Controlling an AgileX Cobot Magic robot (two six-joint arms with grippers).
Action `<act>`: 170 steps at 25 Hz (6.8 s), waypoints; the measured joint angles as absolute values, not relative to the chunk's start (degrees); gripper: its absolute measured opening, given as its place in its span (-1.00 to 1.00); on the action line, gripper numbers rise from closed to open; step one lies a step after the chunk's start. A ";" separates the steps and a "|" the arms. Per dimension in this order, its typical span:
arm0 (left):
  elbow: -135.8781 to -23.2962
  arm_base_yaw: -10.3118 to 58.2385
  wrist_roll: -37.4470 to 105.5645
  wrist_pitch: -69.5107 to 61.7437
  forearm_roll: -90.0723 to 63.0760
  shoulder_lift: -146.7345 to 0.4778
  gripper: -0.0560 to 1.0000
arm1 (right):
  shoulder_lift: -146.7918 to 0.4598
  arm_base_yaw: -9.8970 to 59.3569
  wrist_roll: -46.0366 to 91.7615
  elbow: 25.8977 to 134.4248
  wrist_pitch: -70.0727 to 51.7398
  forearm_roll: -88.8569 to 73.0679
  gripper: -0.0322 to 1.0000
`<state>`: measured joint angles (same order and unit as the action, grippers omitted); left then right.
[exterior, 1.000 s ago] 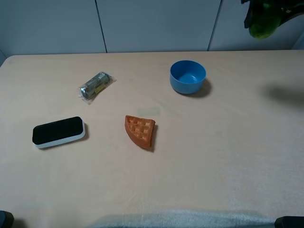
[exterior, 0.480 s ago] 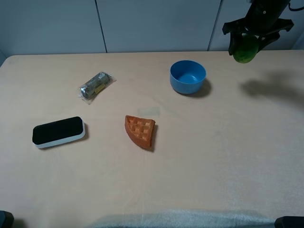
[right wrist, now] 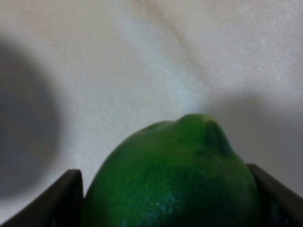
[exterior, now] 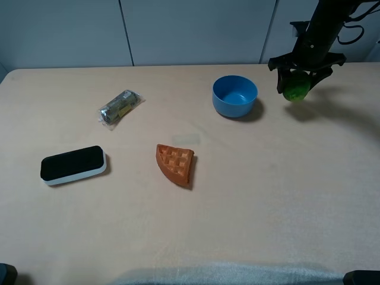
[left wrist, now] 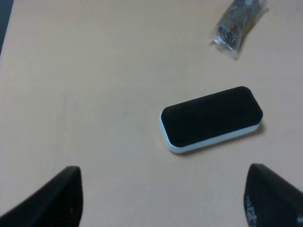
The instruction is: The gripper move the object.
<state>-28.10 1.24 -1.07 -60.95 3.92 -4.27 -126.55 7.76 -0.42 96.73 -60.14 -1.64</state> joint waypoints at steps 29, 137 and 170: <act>-28.10 1.24 -1.07 -60.95 3.92 -4.27 0.55 | -131.86 7.76 1.03 97.02 -58.38 -0.76 0.02; -28.10 1.24 -1.03 -60.95 3.92 -4.27 0.55 | 0.29 -1.75 -3.06 28.63 -58.98 6.01 0.41; -28.10 1.24 -1.03 -60.95 3.92 -4.27 0.55 | 0.29 -1.75 -3.06 28.59 -58.98 6.01 0.41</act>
<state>-28.10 1.24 -1.03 -60.95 3.92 -4.27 0.29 -1.75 -3.06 28.59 -58.98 6.01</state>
